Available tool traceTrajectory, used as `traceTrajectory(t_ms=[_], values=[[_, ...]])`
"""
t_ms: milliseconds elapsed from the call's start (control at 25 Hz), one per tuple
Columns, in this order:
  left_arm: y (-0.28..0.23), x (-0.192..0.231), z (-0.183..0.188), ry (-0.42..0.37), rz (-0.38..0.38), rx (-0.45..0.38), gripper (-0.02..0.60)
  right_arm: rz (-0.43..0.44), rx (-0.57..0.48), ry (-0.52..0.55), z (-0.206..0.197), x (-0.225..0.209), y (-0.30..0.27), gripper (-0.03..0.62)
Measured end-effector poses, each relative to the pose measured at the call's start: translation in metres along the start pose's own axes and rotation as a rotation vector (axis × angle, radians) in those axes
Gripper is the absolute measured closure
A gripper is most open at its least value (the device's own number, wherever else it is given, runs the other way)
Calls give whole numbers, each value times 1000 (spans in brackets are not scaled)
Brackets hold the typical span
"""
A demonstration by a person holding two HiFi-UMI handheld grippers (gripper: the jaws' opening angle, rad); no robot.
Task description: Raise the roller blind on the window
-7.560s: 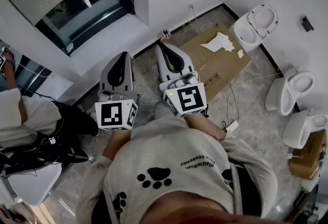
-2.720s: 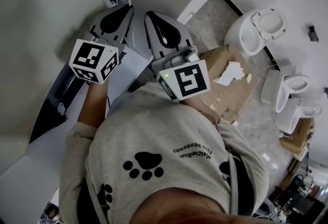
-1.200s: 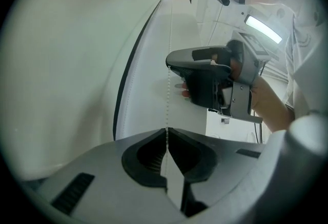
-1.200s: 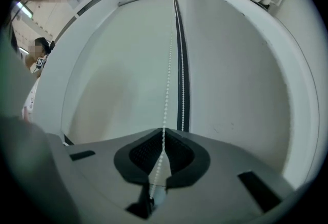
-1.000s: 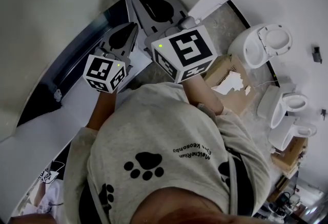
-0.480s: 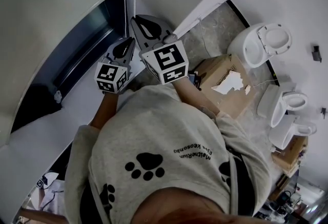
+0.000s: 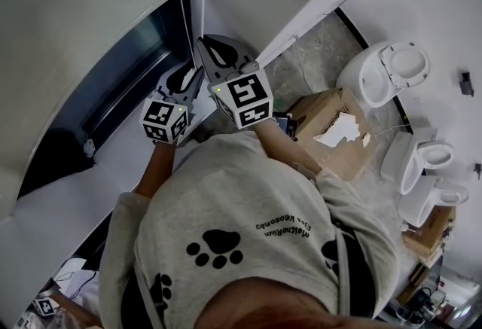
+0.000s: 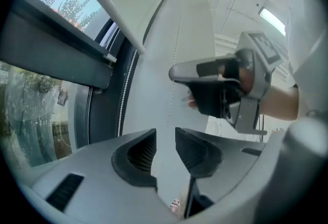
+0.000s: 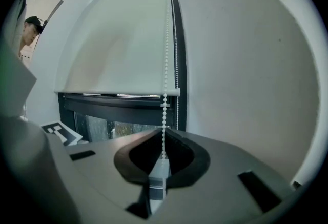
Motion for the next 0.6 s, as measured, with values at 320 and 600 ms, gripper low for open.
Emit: traceTrajectory(t_ms=[320, 600], values=[[13, -1, 94, -35, -37, -105, 472, 4, -5, 1, -5, -2, -4, 576], [-1, -15, 180, -121, -84, -201, 480, -2, 2, -11, -8, -7, -7, 582]])
Point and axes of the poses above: the fingertips, and each gripper's own axes: y backward along the fingers, x to its left, z out of its top, the point moved 7 cm from there along y, backward along the fingers, and after that the axes turned 7 degrees about -x, right-handed, at the moved point
